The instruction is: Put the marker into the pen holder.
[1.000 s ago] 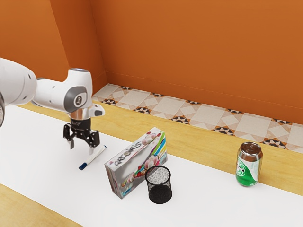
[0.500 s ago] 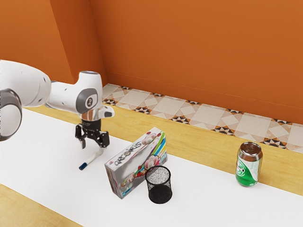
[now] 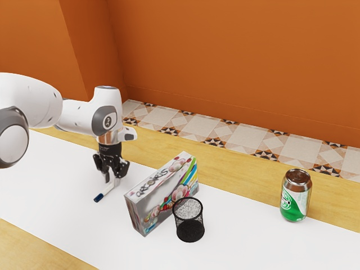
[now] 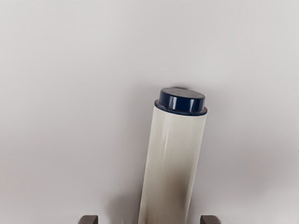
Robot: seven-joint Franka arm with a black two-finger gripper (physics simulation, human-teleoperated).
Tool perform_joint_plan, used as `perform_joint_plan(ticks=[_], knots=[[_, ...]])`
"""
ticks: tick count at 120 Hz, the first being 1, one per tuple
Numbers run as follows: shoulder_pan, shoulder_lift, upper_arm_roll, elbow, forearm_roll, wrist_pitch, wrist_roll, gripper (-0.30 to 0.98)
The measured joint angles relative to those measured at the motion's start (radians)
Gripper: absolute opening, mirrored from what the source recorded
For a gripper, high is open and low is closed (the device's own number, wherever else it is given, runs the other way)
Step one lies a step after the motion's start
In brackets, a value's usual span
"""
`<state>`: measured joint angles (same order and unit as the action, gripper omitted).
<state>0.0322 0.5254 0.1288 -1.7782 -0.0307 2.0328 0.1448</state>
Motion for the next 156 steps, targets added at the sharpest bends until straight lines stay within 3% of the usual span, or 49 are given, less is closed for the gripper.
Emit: perform_joint_plan(ticks=[67,86,103,118,130,145,156], knots=[[0.000,0.000,0.000,-0.009,-0.010,0.006,0.020,-0.08],[-0.001,-0.100,-0.001,-0.037,0.017,0.013,0.016,-0.10],[-0.010,-0.332,-0.027,-0.145,0.129,0.071,0.009,-0.10],[-0.013,-0.524,-0.087,-0.358,0.261,0.291,0.000,-0.10],[-0.006,-0.646,-0.148,-0.440,0.336,0.452,-0.012,-0.10],[0.001,-0.818,-0.227,-0.547,0.448,0.572,-0.055,-0.10],[0.001,-0.886,-0.277,-0.599,0.494,0.626,-0.104,-0.10]])
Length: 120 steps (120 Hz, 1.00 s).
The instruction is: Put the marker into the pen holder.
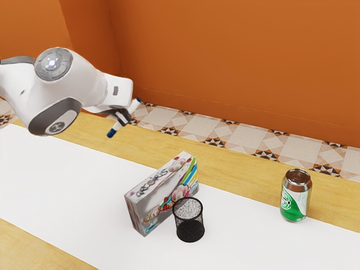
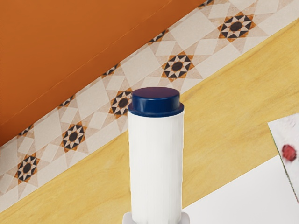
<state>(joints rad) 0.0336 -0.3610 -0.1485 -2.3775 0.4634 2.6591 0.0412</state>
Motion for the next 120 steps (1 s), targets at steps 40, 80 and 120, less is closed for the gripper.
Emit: perform_joint_plan(ticks=[40,80,120], knots=[[-0.009,-0.021,-0.188,-0.049,0.033,0.079,-0.215,-0.10],[-0.013,0.060,-0.270,-0.050,0.049,0.100,-0.392,-0.10],[-0.046,0.133,-0.296,-0.045,0.060,0.115,-0.521,-0.10]])
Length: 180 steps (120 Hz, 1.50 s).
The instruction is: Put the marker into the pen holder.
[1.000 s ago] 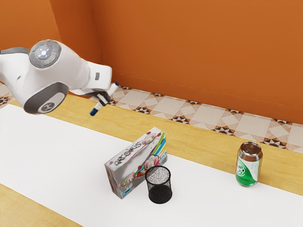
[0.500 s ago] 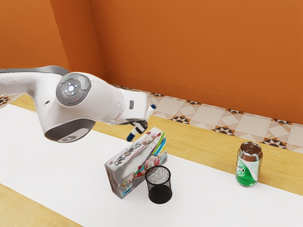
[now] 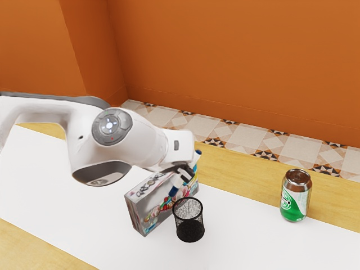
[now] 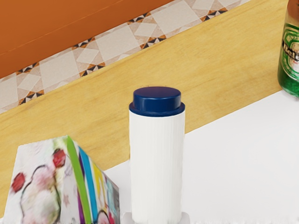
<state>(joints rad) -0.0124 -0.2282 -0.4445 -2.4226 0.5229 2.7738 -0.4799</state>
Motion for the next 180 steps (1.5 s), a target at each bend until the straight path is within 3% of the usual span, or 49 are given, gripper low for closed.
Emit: perform_joint_plan(ticks=[13,37,54,68,127,152,180], knots=[[-0.004,0.022,-0.004,0.000,0.004,0.005,-0.033,-0.10],[-0.001,0.078,-0.005,0.004,0.074,0.019,-0.079,-0.10],[0.009,0.108,0.000,0.022,0.200,0.069,-0.120,-0.10],[0.024,0.136,0.003,0.030,0.252,0.113,-0.157,-0.10],[0.022,0.200,0.003,0.026,0.292,0.166,-0.288,-0.10],[0.002,0.202,0.050,0.025,0.356,0.169,-0.319,-0.10],[0.045,0.199,0.055,0.028,0.380,0.162,-0.342,0.38]])
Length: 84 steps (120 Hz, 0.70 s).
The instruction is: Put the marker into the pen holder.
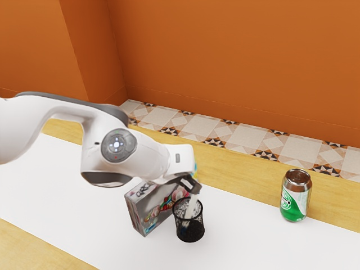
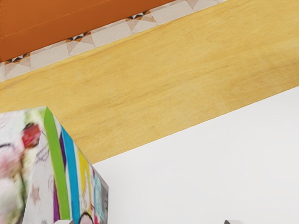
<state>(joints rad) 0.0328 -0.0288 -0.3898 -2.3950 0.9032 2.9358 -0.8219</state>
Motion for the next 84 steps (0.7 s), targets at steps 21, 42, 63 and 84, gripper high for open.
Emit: perform_joint_plan(ticks=[21,42,63,84], knots=[[-0.029,-0.079,0.060,0.066,-0.153,-0.090,-0.008,0.55],[-0.045,-0.060,0.212,0.640,-0.624,-0.628,0.049,0.63],[-0.089,-0.032,0.498,0.906,-0.739,-1.078,0.167,0.66],[-0.171,-0.028,0.530,0.905,-0.751,-1.271,0.259,0.68]])
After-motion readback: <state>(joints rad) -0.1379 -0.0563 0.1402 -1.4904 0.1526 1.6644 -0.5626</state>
